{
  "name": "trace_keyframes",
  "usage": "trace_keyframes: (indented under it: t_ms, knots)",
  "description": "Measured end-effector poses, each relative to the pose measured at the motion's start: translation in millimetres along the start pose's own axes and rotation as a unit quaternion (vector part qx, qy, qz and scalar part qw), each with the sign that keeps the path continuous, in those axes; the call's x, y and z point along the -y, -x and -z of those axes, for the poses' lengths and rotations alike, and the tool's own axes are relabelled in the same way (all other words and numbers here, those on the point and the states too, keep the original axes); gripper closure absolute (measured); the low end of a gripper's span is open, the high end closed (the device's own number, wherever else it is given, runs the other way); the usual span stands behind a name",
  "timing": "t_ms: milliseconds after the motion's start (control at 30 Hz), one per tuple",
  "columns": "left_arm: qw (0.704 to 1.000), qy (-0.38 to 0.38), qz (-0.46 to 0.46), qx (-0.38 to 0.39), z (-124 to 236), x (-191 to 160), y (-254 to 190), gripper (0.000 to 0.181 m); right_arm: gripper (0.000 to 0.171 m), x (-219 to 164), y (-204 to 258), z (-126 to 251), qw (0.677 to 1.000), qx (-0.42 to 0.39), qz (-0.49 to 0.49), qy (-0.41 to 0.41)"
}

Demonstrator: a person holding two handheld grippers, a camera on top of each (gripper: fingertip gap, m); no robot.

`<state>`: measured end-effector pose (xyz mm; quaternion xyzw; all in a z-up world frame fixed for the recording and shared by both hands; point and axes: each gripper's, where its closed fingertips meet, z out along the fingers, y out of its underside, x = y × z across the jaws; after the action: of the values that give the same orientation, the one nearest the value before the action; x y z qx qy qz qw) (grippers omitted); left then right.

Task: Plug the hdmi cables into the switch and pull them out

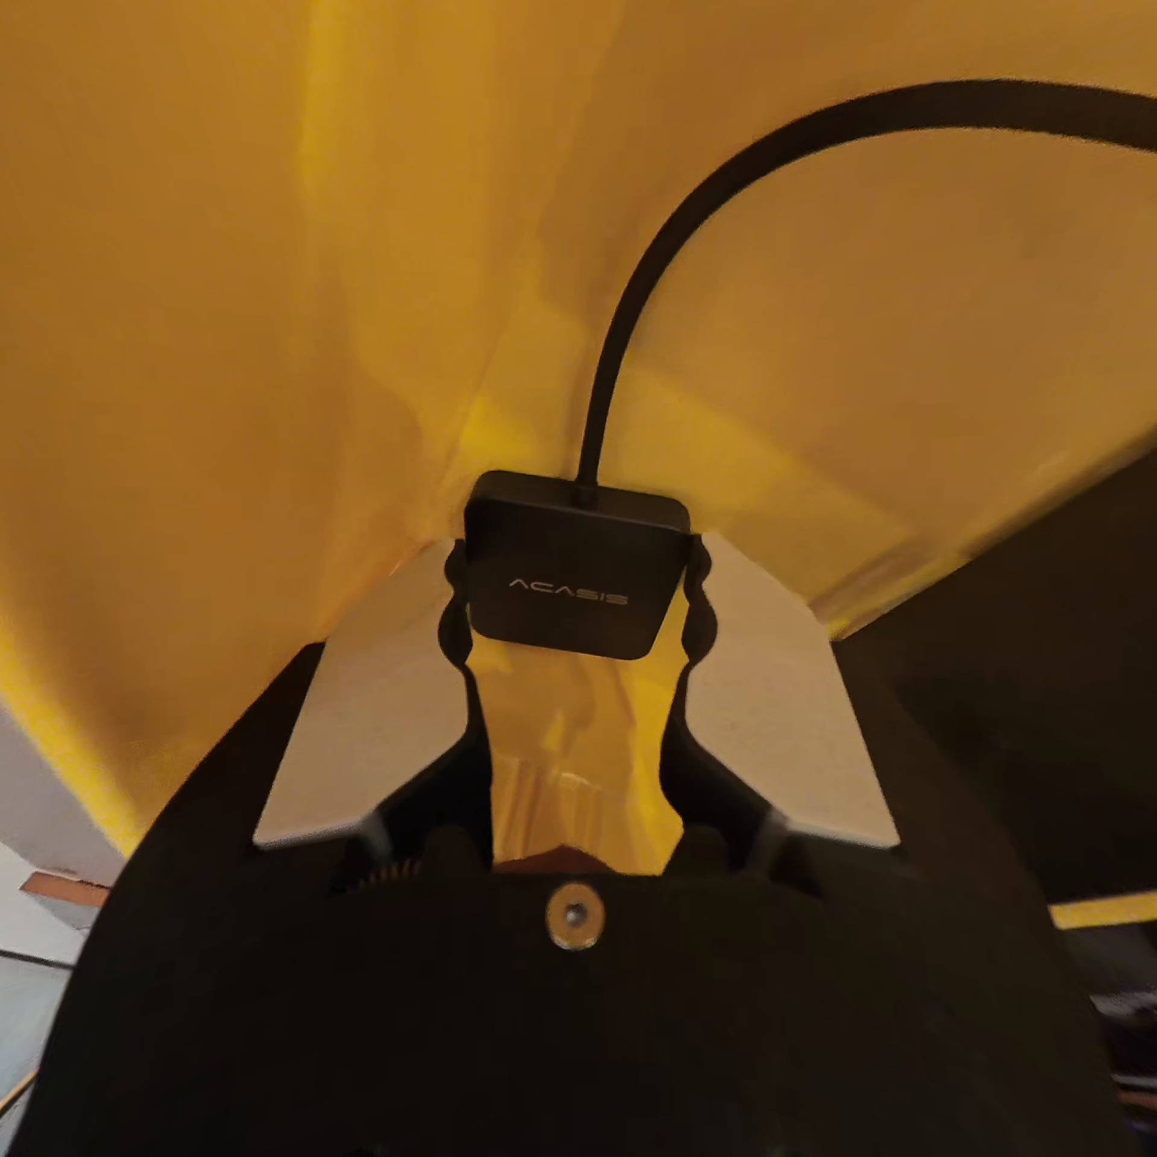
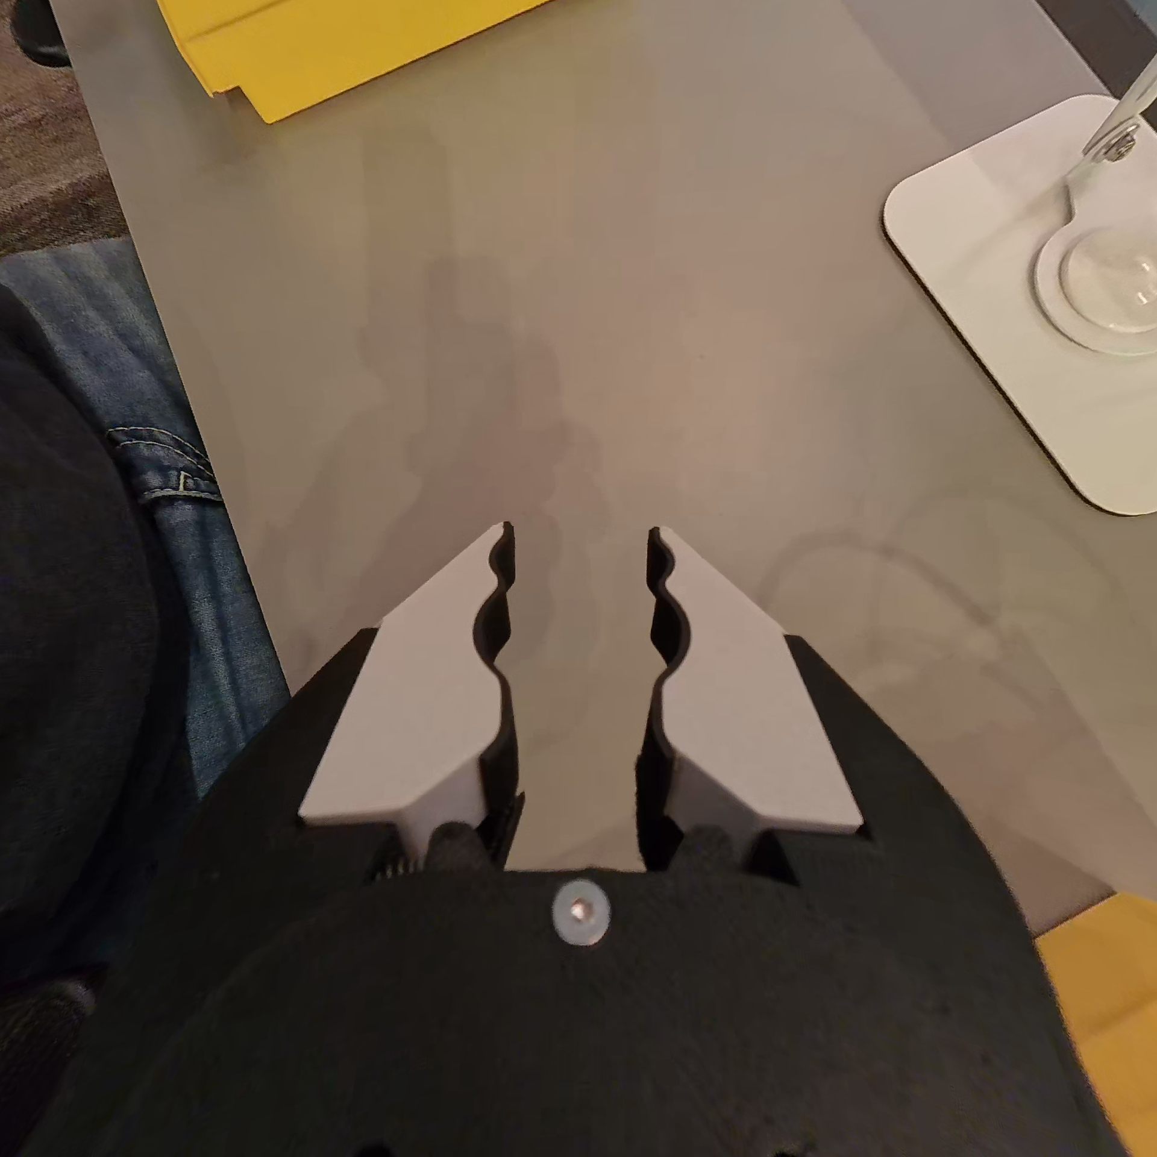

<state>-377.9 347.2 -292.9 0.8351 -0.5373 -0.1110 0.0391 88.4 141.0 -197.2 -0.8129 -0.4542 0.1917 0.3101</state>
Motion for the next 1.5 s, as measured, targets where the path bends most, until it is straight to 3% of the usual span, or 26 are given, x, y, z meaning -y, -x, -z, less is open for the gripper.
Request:
trace_keyframes:
  t_ms: [200, 467, 633, 800, 933, 1167, 1300, 1500]
  knots:
    - [0.996, -0.072, 0.006, 0.051, 44, 2, 6, 0.116, 0.13, -1, 1, 1, 1.0, 0.004, -0.002, -0.003]
    - [0.971, -0.166, -0.034, 0.171, 162, 16, -11, 0.116, 0.13, 7, 6, 1, 1.0, 0.009, 0.002, -0.013]
    - [0.939, -0.222, -0.075, 0.252, 242, 44, -31, 0.116, 0.13, 11, 9, 3, 1.0, 0.008, 0.004, -0.019]
    - [0.911, -0.275, -0.143, 0.271, 289, 91, -78, 0.116, 0.13, 13, 9, 10, 1.0, 0.002, 0.0, -0.031]
    - [0.901, -0.288, -0.218, 0.24, 279, 142, -128, 0.116, 0.13, 9, 4, 19, 0.999, -0.009, -0.018, -0.043]
    - [0.888, -0.229, -0.342, 0.204, 196, 226, -206, 0.116, 0.13, -3, 7, 19, 0.997, -0.01, -0.045, -0.058]
    - [0.88, -0.209, -0.387, 0.178, 159, 254, -244, 0.117, 0.13, -14, 21, -2, 0.997, 0.012, -0.053, -0.045]
    - [0.877, -0.204, -0.405, 0.157, 125, 280, -266, 0.116, 0.128, -31, 33, -30, 0.997, 0.039, -0.059, -0.021]
